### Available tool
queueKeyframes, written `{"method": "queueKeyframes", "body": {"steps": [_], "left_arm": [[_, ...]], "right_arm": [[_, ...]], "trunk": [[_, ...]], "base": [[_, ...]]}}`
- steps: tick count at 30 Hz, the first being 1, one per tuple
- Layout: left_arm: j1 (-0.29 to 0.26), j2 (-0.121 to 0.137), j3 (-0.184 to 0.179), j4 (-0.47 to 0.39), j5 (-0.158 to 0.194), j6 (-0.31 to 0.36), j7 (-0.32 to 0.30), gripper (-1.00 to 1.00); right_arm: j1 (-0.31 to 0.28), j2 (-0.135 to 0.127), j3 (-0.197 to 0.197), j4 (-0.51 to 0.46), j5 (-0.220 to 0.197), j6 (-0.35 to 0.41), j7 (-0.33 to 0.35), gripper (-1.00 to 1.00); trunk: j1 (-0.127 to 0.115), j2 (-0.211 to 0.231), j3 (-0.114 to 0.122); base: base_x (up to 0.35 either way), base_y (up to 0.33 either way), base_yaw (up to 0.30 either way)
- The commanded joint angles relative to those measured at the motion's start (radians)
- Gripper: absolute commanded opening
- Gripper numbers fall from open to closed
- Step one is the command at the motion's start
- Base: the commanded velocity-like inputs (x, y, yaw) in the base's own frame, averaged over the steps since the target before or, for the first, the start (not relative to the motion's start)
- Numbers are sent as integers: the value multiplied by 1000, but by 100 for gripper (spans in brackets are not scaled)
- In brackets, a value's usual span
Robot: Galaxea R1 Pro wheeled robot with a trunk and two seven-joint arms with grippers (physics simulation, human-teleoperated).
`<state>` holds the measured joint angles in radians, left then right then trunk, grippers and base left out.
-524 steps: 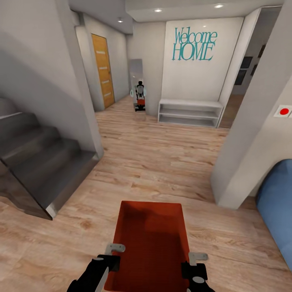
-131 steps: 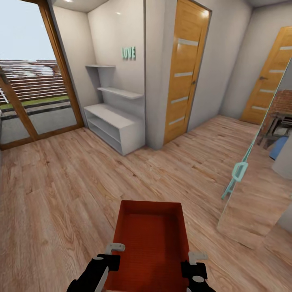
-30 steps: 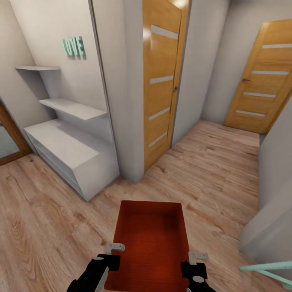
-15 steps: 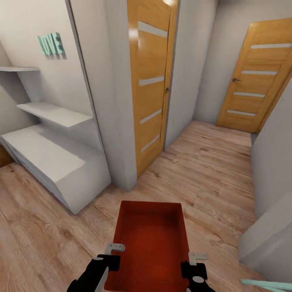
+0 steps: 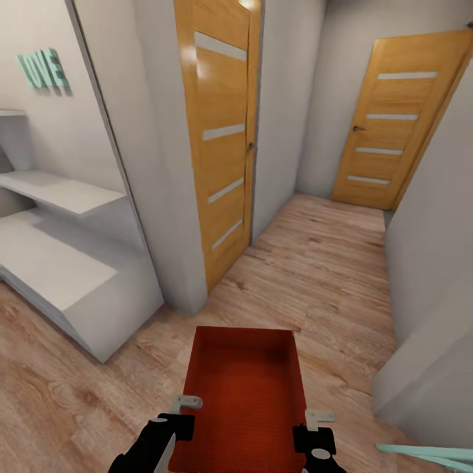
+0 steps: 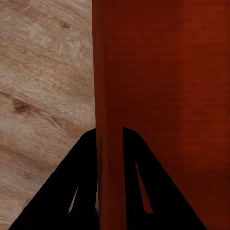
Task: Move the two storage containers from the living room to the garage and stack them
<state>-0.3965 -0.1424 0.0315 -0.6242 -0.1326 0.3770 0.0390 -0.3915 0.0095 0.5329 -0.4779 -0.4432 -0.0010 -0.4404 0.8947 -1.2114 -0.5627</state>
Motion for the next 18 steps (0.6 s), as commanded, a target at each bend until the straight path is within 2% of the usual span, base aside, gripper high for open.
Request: {"method": "queueKeyframes", "body": {"steps": [1,15,18], "left_arm": [[1,0,-9,15,-7,5,5,-100],[1,0,-9,16,-7,5,5,-100],[1,0,-10,17,-7,5,5,-100]], "right_arm": [[-6,-1,-2,-11,-5,-1,-6,-100],[-6,-3,-2,-11,-5,-1,-5,-100],[-6,-3,-2,-11,-5,-1,-4,-100]], "trunk": [[0,-1,-1],[0,-1,-1],[0,-1,-1]], "base": [[0,0,-288],[1,0,-289],[122,0,-288]]}}
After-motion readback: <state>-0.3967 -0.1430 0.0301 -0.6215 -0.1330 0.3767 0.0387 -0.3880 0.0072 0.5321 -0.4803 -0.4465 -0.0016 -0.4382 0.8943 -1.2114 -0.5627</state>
